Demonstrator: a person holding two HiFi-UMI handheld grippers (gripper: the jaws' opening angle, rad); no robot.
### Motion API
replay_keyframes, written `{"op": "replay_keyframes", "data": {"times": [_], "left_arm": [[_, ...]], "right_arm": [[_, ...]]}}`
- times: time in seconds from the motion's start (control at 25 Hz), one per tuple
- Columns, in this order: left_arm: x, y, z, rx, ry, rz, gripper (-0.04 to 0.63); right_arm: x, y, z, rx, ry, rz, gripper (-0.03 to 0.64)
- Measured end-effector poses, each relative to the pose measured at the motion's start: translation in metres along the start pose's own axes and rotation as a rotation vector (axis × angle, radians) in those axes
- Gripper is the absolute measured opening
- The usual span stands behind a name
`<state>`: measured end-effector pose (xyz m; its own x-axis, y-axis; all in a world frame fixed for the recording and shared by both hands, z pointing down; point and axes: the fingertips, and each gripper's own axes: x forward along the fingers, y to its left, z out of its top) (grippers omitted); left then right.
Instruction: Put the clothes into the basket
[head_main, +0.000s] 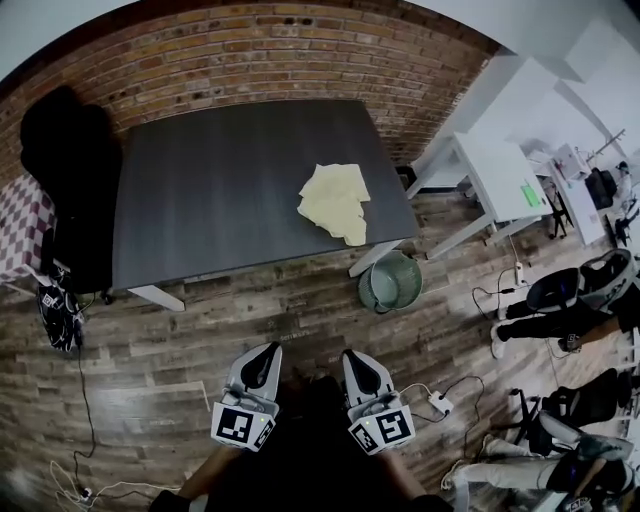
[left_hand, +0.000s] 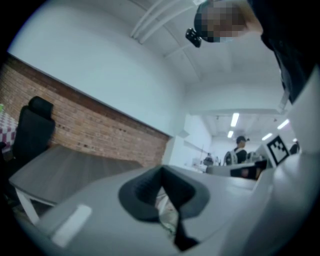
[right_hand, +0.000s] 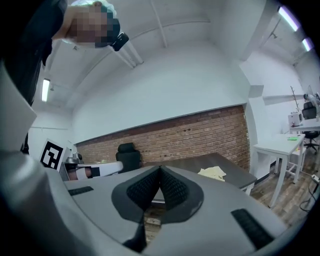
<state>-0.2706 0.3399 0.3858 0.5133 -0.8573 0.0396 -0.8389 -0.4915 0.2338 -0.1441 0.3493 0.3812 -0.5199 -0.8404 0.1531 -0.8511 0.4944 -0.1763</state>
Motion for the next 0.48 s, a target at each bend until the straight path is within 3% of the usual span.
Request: {"op": "replay_keyframes", "data": {"times": [0.48], "left_arm": [[0.062,0.015,0.011,0.016,-0.002,0.063,0.006]], "right_arm": [[0.051,-0.048,0.006,-0.036,0.012,0.064,0.006]]}}
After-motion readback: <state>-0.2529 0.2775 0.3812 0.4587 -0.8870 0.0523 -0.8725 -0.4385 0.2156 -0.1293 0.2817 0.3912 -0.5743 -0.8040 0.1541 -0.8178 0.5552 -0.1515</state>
